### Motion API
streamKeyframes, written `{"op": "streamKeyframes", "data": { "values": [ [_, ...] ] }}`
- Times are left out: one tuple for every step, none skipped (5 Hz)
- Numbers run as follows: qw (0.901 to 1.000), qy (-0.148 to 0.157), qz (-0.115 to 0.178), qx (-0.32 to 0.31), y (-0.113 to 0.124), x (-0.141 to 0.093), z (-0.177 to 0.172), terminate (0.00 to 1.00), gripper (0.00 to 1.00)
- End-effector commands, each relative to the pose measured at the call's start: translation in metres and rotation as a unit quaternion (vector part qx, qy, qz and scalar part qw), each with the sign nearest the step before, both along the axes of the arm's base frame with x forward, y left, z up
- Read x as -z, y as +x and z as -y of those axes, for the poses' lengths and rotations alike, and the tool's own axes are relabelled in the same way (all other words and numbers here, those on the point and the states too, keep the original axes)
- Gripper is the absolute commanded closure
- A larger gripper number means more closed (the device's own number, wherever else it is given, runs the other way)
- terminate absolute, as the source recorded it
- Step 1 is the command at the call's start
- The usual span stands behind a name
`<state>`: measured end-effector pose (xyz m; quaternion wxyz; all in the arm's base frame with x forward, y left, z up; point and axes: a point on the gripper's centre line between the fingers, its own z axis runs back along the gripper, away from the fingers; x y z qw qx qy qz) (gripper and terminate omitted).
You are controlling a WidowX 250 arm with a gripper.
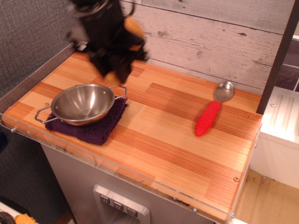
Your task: Put the leg piece in the pan.
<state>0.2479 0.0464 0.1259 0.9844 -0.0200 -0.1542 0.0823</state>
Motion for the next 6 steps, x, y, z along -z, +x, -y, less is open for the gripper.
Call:
{"op": "streamKeyframes", "data": {
  "values": [
    [0.9935,-0.013,-0.069,-0.089,-0.047,0.033,-0.028,0.00,1.00],
    [0.9897,-0.022,-0.087,-0.111,-0.043,0.049,-0.038,0.00,1.00],
    [0.9870,-0.031,-0.106,-0.117,-0.036,0.062,-0.040,0.00,1.00],
    [0.9848,-0.037,-0.129,-0.110,-0.034,0.073,-0.036,0.00,1.00],
    [0.9841,-0.041,-0.137,-0.104,-0.031,0.075,-0.034,0.00,1.00],
    [0.9871,-0.037,-0.131,-0.084,-0.027,0.067,-0.033,0.00,0.00]
  ]
}}
